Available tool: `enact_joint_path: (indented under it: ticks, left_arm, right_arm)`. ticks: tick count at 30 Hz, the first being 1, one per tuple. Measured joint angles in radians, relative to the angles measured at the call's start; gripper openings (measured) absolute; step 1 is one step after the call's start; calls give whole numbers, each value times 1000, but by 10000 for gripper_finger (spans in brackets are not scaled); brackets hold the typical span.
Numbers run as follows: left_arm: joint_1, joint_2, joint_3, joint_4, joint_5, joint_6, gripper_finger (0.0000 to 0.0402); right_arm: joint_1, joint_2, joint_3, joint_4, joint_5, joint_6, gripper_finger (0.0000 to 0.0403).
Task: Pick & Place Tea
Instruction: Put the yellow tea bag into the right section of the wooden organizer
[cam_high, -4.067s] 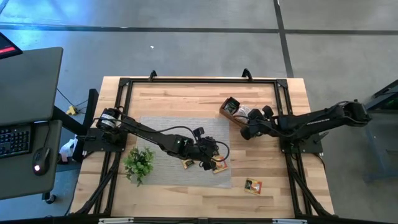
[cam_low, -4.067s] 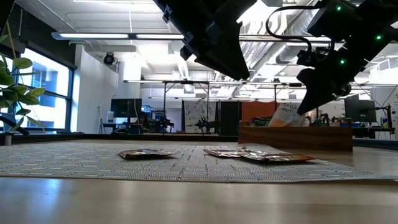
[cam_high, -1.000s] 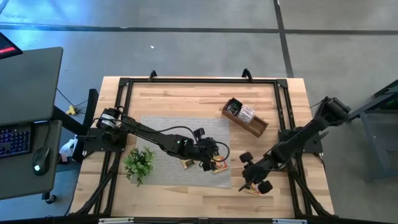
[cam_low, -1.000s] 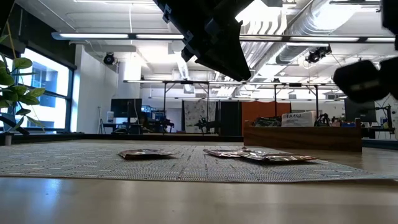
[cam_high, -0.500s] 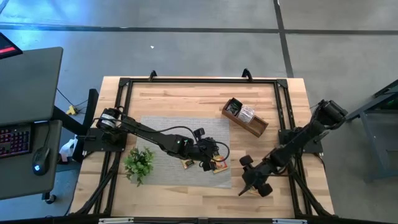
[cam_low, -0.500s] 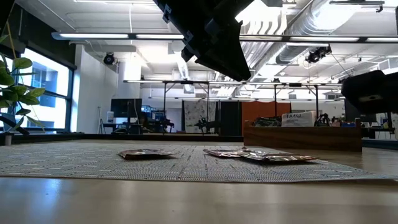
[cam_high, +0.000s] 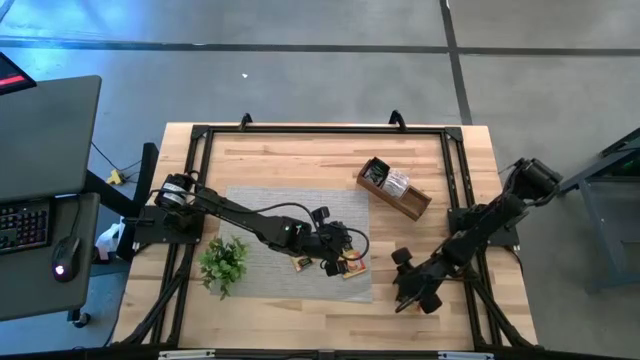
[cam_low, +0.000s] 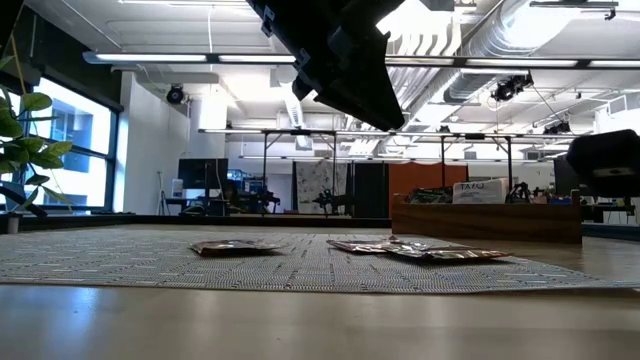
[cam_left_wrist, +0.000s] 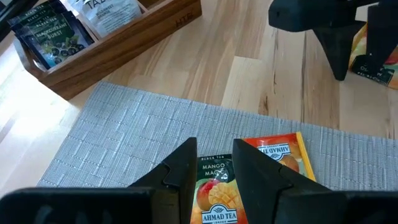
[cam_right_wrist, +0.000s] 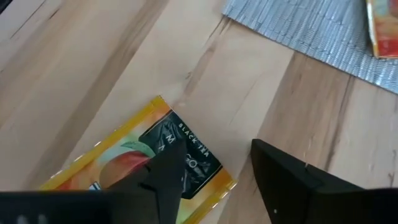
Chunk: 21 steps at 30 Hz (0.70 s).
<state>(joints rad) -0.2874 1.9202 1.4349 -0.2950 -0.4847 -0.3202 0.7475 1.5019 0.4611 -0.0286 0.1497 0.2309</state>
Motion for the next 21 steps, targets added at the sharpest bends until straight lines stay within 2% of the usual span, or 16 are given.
enact_joint_path:
  ticks: [4,12,15,21]
  left_arm:
    - [0,0,0,0,0,0,104]
    - [0,0,0,0,4,0,104]
    - [0,0,0,0,5,0,104]
    - [0,0,0,0,5,0,104]
  right_arm:
    - [-7,-1,-26,37,34,0,136]
    - [-45,4,-33,84,47,-79,11]
    - [-57,-2,-35,112,55,-78,14]
    - [-74,-97,8,54,173,-129,3]
